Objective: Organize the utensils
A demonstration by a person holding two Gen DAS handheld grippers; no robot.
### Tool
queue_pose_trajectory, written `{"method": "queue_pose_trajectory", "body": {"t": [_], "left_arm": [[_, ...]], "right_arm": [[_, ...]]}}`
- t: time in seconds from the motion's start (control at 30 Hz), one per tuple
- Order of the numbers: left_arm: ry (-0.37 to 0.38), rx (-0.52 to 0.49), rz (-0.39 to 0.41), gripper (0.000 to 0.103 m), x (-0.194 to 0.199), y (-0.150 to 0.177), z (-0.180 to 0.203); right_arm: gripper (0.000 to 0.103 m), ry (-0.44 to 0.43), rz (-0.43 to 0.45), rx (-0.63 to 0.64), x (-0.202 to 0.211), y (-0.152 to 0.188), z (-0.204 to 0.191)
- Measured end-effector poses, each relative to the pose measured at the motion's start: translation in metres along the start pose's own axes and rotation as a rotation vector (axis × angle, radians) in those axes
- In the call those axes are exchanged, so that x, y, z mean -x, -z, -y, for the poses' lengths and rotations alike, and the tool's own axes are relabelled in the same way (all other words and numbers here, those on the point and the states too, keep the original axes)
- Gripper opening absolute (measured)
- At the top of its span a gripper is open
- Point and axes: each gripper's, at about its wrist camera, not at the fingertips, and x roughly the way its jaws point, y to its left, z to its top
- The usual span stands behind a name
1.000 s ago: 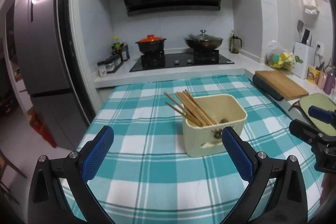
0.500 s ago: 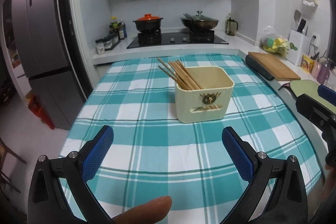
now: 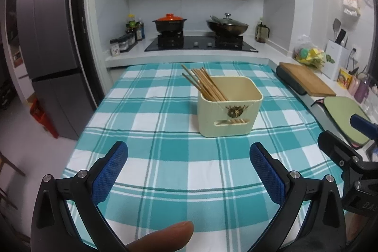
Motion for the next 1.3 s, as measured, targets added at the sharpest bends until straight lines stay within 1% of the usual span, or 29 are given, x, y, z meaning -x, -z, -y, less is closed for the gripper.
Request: {"method": "queue_pose_trajectory", "body": {"t": [0.17,0.37,0.67,1.3], "left_arm": [[-0.007,-0.006,-0.011,0.103,-0.0055,-0.0002,0.0017],[-0.025,-0.009,-0.012,0.103,-0.0071,0.0016,0.0032],[-0.037,-0.015,-0.014,0.103,-0.0106,0.0021,0.0033],[-0.028,-0.011,-0.017,0.103,-0.0080,0.0036,0.0015]], "right_arm": [[0.103,-0.013,-0.008,0.006,-0.0002,0.0009,-0.0015],[0.103,-0.006,-0.001,0.004,-0.0002,-0.0011,-0.0002],[0.103,-0.004,-0.013,0.010,0.0001,-0.0005,-0.0007],[0.103,0.004,-0.018,0.017,0.0004,-0.0012,-0.0024]]}}
